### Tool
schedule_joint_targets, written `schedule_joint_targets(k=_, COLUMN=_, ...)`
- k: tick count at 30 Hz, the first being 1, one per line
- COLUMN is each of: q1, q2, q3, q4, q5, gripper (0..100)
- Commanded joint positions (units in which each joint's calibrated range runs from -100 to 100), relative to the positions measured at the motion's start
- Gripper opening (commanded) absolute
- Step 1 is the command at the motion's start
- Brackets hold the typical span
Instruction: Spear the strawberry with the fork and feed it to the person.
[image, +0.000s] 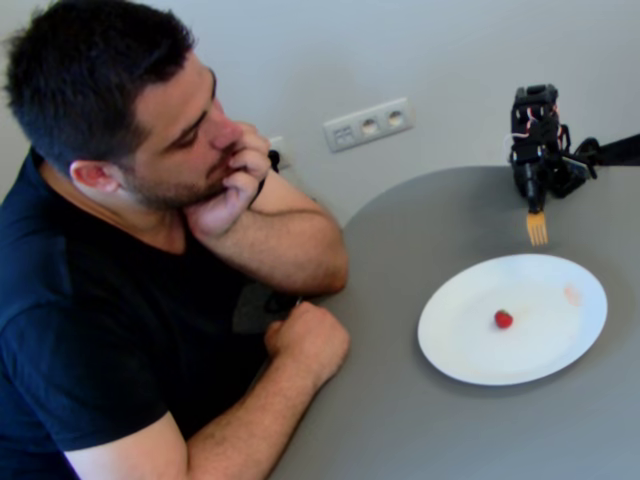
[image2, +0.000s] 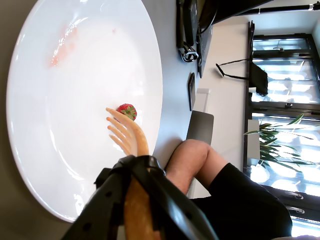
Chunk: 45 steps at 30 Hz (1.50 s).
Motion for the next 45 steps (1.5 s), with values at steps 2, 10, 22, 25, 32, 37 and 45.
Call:
schedule_joint_targets(k=2, q1=3.61, q2=-0.59, q3=-0.27, q4=0.17, q5=0.18, gripper=2)
schedule_joint_targets(k=10, q1=3.68, q2=-0.59, q3=-0.27, q4=0.17, q5=0.18, gripper=2)
schedule_joint_targets(k=22, q1=3.68, q2=-0.59, q3=-0.27, q4=0.17, q5=0.18, gripper=2)
schedule_joint_targets(k=25, q1=3.68, q2=-0.59, q3=-0.27, q4=0.17, q5=0.18, gripper=2)
schedule_joint_targets(k=32, q1=3.68, q2=-0.59, q3=-0.27, q4=0.17, q5=0.18, gripper=2)
schedule_joint_targets(k=37, q1=3.76, q2=-0.59, q3=-0.27, q4=-0.61, q5=0.18, gripper=2)
schedule_joint_targets(k=45, q1=6.45, q2=-0.59, q3=-0.45, q4=-0.61, q5=0.02, gripper=2)
